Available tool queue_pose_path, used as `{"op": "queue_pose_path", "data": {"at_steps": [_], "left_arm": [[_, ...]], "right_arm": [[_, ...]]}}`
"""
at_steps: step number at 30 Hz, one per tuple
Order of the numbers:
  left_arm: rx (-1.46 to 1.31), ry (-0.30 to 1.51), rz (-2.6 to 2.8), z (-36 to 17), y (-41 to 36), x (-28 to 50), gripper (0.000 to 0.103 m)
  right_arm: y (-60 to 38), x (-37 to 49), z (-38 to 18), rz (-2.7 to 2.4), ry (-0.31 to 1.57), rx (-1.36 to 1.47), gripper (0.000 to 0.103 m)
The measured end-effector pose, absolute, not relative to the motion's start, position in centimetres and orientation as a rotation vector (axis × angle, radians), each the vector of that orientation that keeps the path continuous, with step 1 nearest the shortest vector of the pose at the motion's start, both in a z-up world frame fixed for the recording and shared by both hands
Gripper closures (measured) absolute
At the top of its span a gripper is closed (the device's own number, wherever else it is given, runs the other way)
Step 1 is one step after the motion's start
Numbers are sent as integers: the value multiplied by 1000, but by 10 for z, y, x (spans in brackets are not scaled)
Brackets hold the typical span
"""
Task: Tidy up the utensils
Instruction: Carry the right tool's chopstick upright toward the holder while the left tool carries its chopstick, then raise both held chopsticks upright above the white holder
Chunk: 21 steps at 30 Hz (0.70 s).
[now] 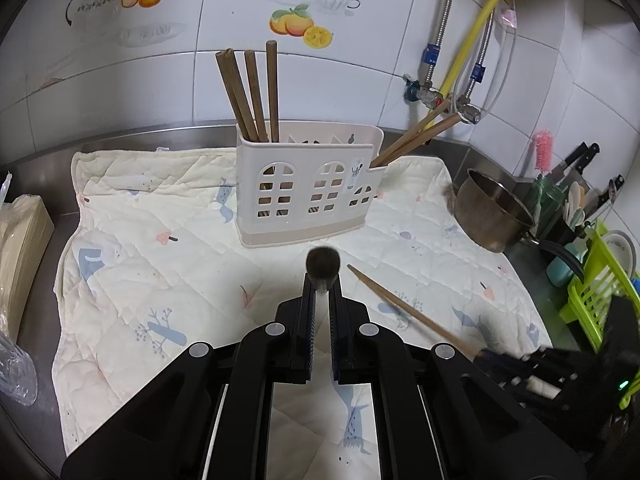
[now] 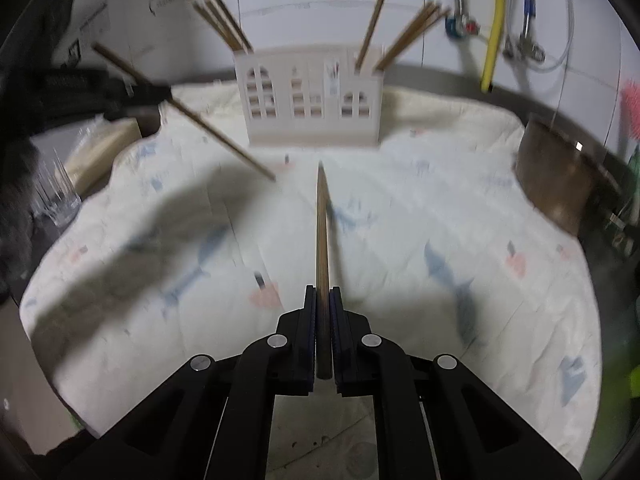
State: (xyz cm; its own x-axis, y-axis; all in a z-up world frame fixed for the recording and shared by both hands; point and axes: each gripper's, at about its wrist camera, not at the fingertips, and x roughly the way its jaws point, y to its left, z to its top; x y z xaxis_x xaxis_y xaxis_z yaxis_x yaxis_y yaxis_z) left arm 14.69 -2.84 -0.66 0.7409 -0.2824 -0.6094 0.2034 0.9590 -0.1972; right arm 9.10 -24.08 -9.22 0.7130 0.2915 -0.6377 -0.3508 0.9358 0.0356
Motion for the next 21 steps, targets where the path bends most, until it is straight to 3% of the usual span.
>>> {"op": "queue_pose_path", "data": {"at_steps": [8, 21], "left_arm": [[-106, 675, -276, -1, -31, 147, 98], [-124, 597, -327, 47, -22, 150, 98]], "right_arm": [[-236, 102, -48, 380, 557, -59, 96], [-226, 139, 14, 455, 531, -73, 96]]}}
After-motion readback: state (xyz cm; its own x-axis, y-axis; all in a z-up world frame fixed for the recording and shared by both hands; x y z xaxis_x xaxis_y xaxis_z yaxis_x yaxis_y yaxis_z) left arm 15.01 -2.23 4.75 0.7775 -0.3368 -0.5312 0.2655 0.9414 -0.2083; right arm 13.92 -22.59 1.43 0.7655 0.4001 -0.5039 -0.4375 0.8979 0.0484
